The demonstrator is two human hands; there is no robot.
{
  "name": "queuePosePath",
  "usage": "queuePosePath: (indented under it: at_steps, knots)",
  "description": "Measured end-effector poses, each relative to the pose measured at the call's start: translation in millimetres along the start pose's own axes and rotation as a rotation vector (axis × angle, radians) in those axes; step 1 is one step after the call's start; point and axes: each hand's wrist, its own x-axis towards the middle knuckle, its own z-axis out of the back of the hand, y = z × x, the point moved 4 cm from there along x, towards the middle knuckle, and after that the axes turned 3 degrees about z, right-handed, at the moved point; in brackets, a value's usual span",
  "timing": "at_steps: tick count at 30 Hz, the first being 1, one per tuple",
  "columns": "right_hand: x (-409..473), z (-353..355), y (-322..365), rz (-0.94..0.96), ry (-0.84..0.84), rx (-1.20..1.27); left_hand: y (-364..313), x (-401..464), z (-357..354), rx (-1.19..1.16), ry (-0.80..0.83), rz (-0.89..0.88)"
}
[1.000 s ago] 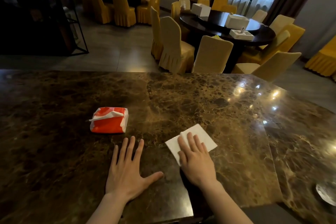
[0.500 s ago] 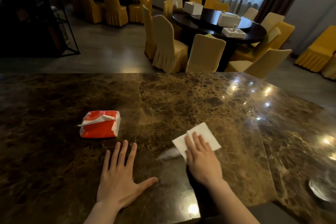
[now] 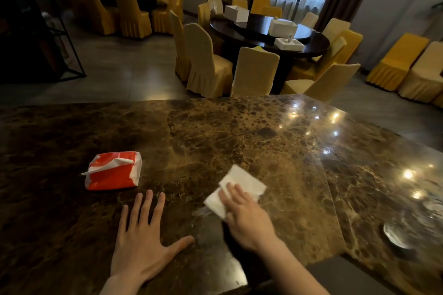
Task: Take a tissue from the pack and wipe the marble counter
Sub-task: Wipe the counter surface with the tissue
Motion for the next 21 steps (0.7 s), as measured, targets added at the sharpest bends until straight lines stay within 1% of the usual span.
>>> queuePosePath:
  at_steps: [2,3,6,8,11,13,14,15,16,19,21]
  knots:
    - [-11,13,-33,-0.161,-0.045,-0.021,-1,-1,1,0.001,-0.003,0.004]
    - [-13,15,-39,-0.205,-0.067,-0.025,0,0,0,0.006,-0.001,0.005]
    - [-8,9,-27,-0.237,-0.130,-0.026,-1,0,0,0.015,0.009,0.013]
    - [-1,2,-6,-0.134,-0.136,-0.012,-1,0,1,0.022,0.016,0.013]
    - [5,-6,32,0.103,-0.112,0.057,-2,1,2,0.051,0.046,0.027]
    - [4,-1,52,0.206,-0.164,0.107,-4,1,4,0.048,0.045,0.029]
    - [5,5,56,0.201,-0.215,0.158,-4,1,6,0.042,0.043,0.028]
    - [5,13,54,0.140,-0.274,0.262,-4,0,7,0.037,0.048,0.027]
    - [6,21,46,0.031,-0.337,0.419,-4,0,8,0.033,0.055,0.027]
    - [8,43,4,-0.409,-0.534,0.917,-5,0,7,0.026,0.064,0.032]
    - [9,46,-22,-0.662,-0.550,1.272,-4,0,7,0.024,0.055,0.037]
